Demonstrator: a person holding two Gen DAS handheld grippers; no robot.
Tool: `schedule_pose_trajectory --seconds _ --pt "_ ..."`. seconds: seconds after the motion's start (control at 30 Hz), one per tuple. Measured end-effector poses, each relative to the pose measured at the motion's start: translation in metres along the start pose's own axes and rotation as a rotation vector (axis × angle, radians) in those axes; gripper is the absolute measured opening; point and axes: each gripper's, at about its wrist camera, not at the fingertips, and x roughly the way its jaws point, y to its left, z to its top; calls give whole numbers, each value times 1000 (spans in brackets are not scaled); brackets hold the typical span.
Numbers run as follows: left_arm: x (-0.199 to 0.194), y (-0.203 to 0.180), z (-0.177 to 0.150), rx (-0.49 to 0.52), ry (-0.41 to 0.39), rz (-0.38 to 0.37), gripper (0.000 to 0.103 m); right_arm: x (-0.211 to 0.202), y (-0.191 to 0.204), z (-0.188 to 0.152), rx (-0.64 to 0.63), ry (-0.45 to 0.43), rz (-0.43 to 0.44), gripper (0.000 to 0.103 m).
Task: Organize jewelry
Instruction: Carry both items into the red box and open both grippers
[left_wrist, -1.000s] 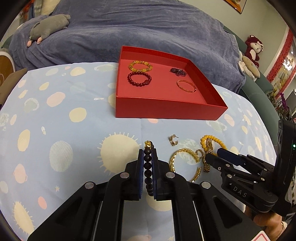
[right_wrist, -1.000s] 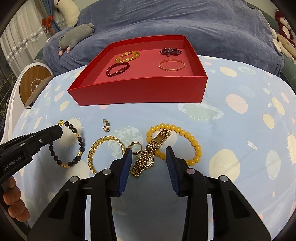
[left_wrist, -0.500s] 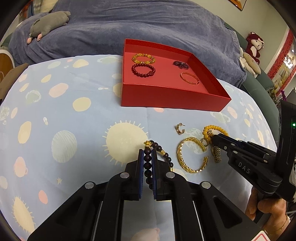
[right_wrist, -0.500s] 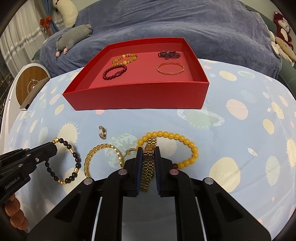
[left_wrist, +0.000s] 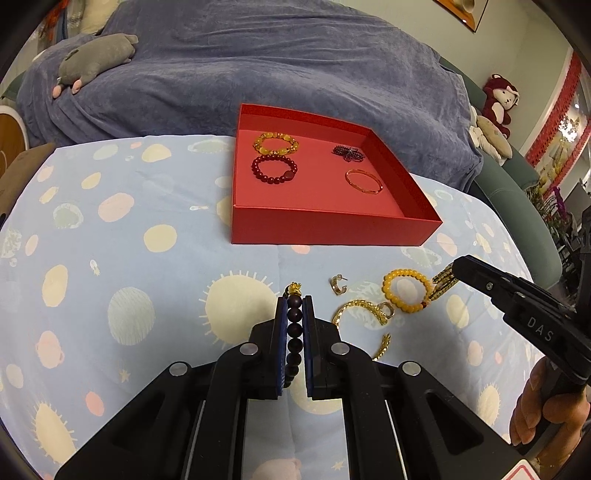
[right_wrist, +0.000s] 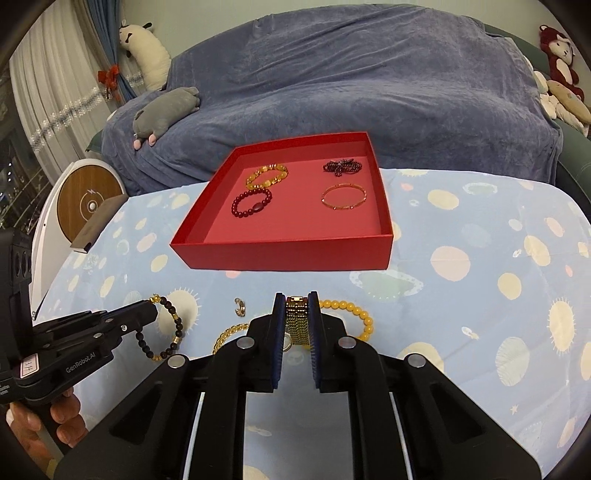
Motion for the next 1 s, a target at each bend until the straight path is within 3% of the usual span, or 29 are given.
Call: schedule_pose_trajectory --seconds 0.3,0.57,0.7,1.0 --pt "-17 -17 42 15 -62 -25 6 -12 -13 42 18 -59 -12 12" --pt "6 -27 102 45 -112 4 6 28 -20 95 51 -57 12 12" --pt "36 -20 116 21 -94 17 6 58 -27 100 74 -27 1 12" --pt "87 -3 114 2 -32 60 6 110 -46 86 113 65 -24 12"
